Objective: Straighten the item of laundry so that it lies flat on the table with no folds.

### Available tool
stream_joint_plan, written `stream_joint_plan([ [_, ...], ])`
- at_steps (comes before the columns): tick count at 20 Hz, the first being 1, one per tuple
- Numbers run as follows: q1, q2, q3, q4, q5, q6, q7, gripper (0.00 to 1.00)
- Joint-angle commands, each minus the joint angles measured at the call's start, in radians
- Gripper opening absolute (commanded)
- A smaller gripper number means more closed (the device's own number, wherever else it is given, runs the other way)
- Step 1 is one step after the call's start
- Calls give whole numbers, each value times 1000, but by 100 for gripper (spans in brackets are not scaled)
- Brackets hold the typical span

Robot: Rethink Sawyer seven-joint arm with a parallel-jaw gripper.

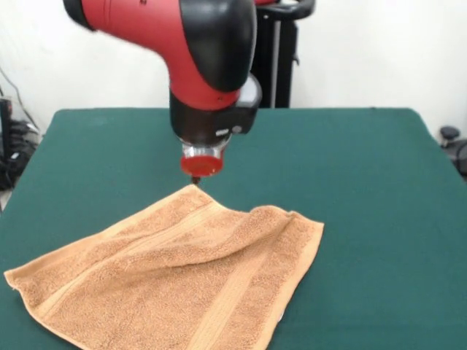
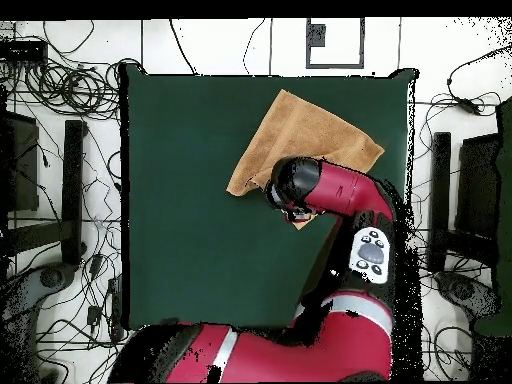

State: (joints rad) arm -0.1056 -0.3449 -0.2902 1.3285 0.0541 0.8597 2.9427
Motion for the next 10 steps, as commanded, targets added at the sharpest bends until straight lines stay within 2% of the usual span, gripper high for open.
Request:
stream_joint_plan([
  [1, 83, -30, -58, 139, 46, -25, 278, 0],
  [6, 132, 5, -117, 107, 62, -68, 345, 0],
  [10, 148, 11, -139, 115, 106, -188, 387, 0],
])
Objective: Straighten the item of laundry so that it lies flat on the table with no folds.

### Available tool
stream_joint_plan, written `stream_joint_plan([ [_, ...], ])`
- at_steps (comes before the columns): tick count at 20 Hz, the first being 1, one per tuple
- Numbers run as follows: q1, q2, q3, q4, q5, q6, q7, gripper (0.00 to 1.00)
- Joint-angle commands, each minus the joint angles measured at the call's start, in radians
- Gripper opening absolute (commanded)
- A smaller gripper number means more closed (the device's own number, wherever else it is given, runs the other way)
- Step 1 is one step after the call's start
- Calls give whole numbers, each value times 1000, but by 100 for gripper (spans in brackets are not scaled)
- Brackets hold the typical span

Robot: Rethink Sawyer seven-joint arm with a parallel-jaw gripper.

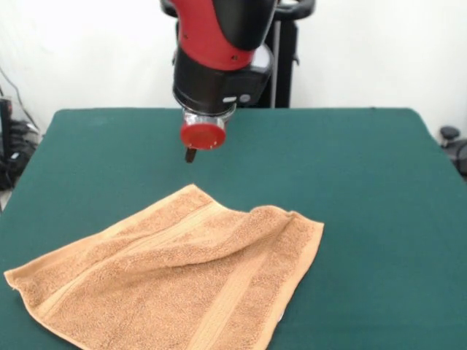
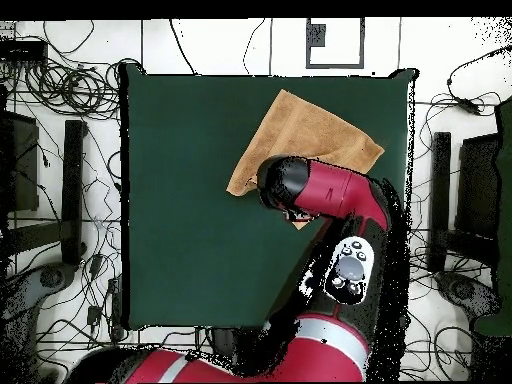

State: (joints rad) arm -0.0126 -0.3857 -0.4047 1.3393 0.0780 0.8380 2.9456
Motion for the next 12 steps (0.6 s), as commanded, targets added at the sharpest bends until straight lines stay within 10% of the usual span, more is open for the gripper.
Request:
stream_joint_plan([
  [1, 57, 56, -32, 109, 88, -206, 390, 0],
  [12, 2, 77, 32, 189, 220, -404, 307, 0],
])
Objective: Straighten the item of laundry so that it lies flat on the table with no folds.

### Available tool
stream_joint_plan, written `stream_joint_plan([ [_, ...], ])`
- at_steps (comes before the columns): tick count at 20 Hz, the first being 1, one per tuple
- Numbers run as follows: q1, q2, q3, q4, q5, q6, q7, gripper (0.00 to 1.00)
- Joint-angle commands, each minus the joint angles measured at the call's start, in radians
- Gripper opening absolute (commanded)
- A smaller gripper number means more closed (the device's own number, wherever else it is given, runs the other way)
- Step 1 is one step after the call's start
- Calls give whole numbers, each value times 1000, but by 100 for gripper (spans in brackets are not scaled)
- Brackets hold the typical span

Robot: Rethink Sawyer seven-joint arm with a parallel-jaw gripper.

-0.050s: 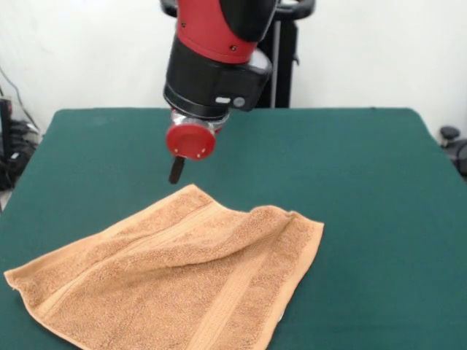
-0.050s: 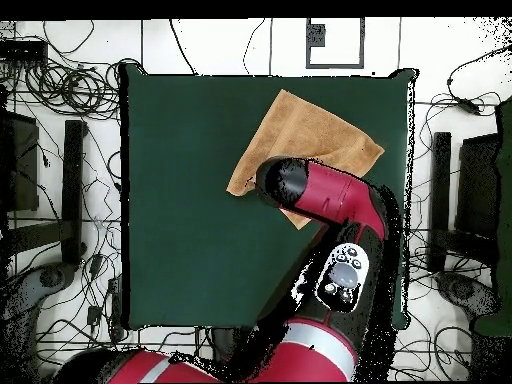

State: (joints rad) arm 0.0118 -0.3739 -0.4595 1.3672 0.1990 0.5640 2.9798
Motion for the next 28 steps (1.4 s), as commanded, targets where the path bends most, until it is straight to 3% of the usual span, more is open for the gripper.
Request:
stream_joint_plan([
  [1, -46, 60, 119, 180, 113, -162, 250, 0],
  [4, -125, 34, 223, 240, 162, -214, 179, 0],
  [13, -275, -26, 432, 345, 288, -161, 87, 0],
  [20, -311, -29, 499, 365, 327, -150, 85, 0],
  [28, -252, -33, 454, 335, 343, -122, 146, 0],
])
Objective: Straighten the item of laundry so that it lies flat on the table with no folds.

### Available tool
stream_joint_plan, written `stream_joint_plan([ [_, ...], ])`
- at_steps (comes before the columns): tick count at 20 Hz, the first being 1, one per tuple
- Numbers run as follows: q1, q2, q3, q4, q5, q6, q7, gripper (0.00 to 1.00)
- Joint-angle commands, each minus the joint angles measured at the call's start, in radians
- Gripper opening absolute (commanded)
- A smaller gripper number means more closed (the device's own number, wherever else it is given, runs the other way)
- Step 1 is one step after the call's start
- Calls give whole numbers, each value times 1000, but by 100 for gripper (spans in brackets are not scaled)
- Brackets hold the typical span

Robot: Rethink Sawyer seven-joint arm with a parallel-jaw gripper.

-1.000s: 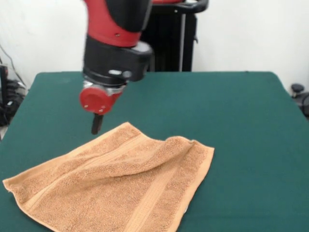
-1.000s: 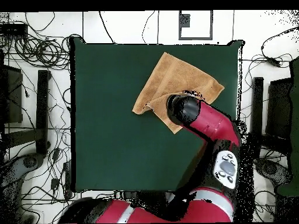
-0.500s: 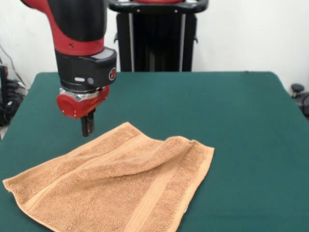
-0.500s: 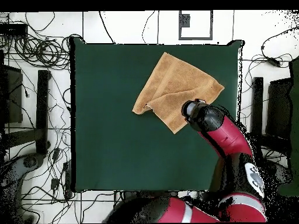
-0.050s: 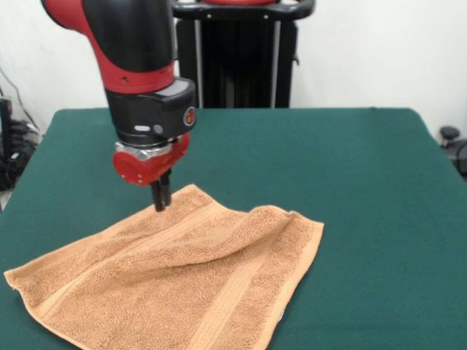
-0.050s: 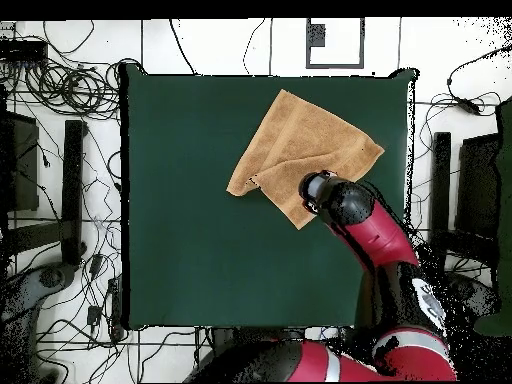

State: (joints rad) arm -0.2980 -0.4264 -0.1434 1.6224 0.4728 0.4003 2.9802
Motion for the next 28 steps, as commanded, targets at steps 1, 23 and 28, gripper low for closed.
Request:
stream_joint_plan([
  [1, 58, 18, 138, 81, 71, 41, 145, 0],
  [23, 37, 217, 85, -118, -84, 147, -47, 0],
  [28, 13, 257, 106, -168, -129, 160, -99, 0],
])
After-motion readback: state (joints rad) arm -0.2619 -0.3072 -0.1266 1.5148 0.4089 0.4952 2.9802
